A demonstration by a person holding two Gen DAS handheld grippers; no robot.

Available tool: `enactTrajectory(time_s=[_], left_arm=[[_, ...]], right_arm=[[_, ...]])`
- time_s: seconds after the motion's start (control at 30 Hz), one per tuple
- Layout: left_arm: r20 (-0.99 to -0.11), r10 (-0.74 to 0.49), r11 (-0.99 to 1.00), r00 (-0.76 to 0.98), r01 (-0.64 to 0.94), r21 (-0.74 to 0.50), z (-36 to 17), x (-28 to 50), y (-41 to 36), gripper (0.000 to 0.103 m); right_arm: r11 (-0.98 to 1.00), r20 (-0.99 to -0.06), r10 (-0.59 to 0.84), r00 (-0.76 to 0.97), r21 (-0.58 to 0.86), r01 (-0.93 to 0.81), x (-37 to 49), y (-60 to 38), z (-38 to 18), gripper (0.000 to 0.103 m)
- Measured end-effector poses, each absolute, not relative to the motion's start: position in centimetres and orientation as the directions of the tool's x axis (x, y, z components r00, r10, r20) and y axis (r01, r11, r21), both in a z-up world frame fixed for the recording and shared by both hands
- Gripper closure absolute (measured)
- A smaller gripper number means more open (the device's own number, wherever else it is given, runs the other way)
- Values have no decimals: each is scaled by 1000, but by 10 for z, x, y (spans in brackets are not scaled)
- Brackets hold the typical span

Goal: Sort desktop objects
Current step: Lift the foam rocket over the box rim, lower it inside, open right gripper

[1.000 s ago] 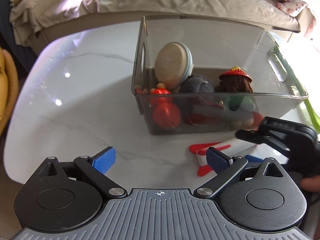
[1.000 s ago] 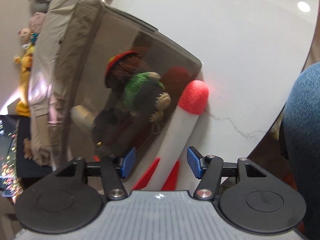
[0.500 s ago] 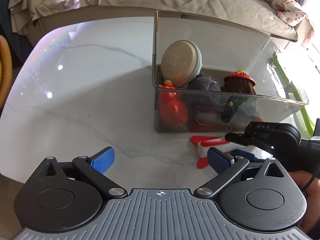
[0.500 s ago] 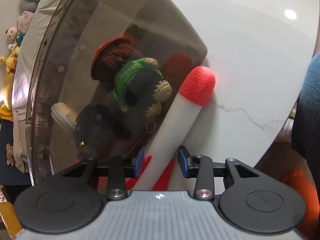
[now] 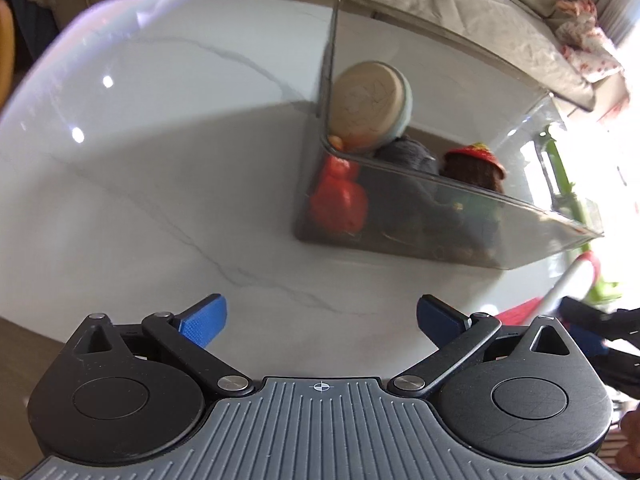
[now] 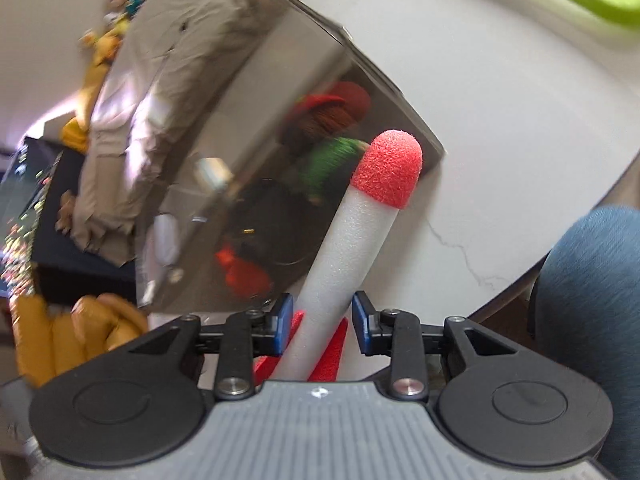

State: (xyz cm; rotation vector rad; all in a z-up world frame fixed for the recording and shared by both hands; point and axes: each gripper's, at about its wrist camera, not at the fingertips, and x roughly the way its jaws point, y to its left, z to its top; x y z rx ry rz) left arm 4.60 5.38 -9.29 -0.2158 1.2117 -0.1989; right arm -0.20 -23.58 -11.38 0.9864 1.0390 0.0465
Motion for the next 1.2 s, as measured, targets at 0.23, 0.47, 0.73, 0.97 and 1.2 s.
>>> enactTrajectory(time_s=[0.23, 0.47, 0.73, 0.97, 1.2], left_arm=[[-905, -293, 956, 307, 92, -278, -97, 43, 27, 0], [-902, -280, 960, 329, 111, -258, -93, 37, 39, 0], [-905, -288, 955, 312, 28, -295, -114, 57, 74, 0], [-904, -324, 943, 278, 14, -334, -133, 67, 76, 0], [-905, -340, 937, 256, 14, -349, -140, 64, 79, 0]], right_arm=[[623, -584, 463, 667, 750, 224, 53, -256, -9, 68], [644, -712, 412, 569, 669, 371, 151, -234, -26, 68], [467, -806, 355, 474, 592, 657, 173, -229, -126, 68], [412, -847, 302, 437, 530, 741, 181, -218, -165, 70], [377, -837, 338, 430, 539, 754, 173, -218, -175, 66]])
